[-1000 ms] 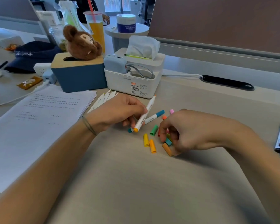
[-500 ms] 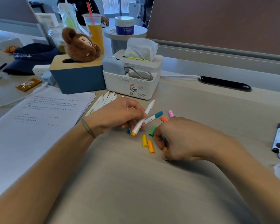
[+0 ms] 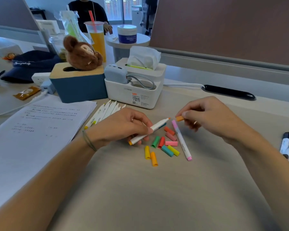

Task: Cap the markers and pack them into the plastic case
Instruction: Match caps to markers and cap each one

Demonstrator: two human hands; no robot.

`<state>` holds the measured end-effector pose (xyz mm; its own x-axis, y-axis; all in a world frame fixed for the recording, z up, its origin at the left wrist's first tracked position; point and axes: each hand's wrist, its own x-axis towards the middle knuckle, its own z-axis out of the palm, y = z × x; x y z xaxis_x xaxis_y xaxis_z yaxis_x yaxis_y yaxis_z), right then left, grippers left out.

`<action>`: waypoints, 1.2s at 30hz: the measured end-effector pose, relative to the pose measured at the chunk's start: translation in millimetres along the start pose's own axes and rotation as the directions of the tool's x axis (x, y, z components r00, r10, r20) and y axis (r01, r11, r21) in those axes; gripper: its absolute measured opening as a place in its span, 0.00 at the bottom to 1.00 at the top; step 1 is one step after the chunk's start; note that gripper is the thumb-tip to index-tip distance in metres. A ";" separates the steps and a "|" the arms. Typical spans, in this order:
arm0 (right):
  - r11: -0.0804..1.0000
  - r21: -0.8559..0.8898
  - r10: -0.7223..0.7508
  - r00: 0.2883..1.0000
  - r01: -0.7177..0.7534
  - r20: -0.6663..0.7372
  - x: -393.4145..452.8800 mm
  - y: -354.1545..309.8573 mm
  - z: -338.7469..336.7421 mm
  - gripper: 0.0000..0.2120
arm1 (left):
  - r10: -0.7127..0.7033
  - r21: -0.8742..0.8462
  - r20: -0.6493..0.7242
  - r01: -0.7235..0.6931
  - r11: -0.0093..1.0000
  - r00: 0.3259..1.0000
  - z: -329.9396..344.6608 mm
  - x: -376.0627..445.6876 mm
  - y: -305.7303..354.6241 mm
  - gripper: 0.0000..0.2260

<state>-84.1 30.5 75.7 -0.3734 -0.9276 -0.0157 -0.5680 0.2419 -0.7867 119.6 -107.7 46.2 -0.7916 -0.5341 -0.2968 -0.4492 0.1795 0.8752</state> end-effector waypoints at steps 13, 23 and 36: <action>0.960 0.275 0.045 0.999 -0.048 0.017 4.2 10.3 7.7 0.06 | 0.038 0.002 0.008 -0.038 0.999 0.999 2.1 -3.2 1.3 0.06; 0.934 0.355 0.001 0.992 0.044 -0.124 2.0 3.4 31.4 0.07 | 0.111 -0.060 -0.076 -0.116 0.991 0.991 15.1 -1.6 0.1 0.07; 0.947 0.285 -0.070 0.961 0.148 -0.268 -5.5 -2.5 65.8 0.31 | 0.164 -0.136 -0.236 -0.200 0.970 0.958 33.6 -0.5 0.8 0.08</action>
<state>-32.4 16.3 37.2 -0.5157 -0.8318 0.2054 -0.3842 0.0102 -0.9232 105.7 -79.6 34.2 -0.7344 -0.6769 -0.0502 -0.2208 0.1683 0.9607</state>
